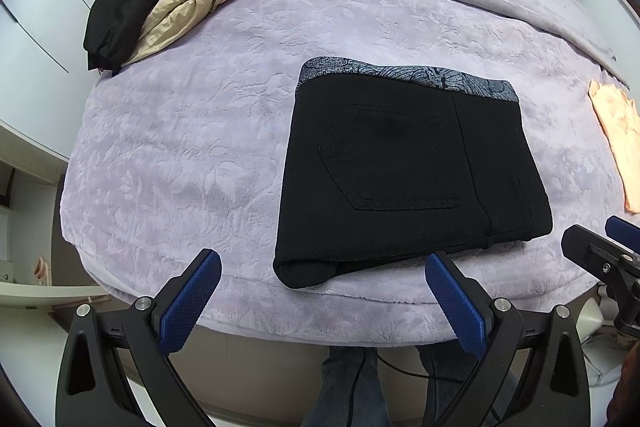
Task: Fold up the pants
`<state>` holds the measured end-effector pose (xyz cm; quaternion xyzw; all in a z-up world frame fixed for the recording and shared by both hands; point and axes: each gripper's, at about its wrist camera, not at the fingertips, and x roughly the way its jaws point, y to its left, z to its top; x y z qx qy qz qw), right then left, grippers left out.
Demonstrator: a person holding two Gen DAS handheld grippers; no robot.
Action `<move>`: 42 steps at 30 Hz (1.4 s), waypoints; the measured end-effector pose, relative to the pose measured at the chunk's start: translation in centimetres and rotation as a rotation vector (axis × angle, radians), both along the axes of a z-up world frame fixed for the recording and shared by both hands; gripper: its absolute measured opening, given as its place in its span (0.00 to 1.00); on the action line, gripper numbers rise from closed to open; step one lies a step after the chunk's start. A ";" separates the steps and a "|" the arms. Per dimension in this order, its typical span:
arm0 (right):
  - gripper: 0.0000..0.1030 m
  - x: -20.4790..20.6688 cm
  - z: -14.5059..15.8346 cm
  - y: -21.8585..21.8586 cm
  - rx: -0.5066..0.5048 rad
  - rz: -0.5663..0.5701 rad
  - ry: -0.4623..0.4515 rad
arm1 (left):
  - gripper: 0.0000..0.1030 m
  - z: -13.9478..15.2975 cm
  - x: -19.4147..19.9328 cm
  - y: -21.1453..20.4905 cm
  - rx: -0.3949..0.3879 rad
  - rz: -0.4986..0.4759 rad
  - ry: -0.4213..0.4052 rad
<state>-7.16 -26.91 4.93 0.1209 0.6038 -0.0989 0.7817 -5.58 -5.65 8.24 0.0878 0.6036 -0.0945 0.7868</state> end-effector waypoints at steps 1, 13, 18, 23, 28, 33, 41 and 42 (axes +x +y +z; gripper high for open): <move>1.00 0.0 0.0 0.0 0.000 0.000 0.001 | 1.00 0.0 0.0 0.0 -0.001 0.000 0.002; 1.00 0.4 -0.2 -0.3 -0.005 0.002 0.003 | 1.00 -0.1 0.3 -0.1 0.000 -0.013 -0.001; 1.00 0.4 -0.2 -0.2 -0.002 0.003 0.008 | 1.00 -0.1 0.3 -0.3 0.008 -0.021 -0.005; 1.00 0.4 -0.3 -0.2 -0.007 0.005 0.010 | 1.00 -0.1 0.3 -0.3 0.009 -0.024 -0.001; 1.00 0.4 -0.3 -0.1 -0.009 0.006 0.011 | 1.00 -0.2 0.3 -0.3 0.010 -0.023 0.003; 1.00 0.4 -0.3 -0.1 -0.010 0.006 0.010 | 1.00 -0.2 0.3 -0.4 0.011 -0.022 0.006; 1.00 0.6 -0.2 -0.1 -0.017 0.019 0.011 | 1.00 -0.2 0.3 -0.3 0.008 -0.022 0.008; 1.00 0.7 -0.2 0.0 -0.018 0.022 0.012 | 1.00 -0.2 0.3 -0.3 0.007 -0.023 0.007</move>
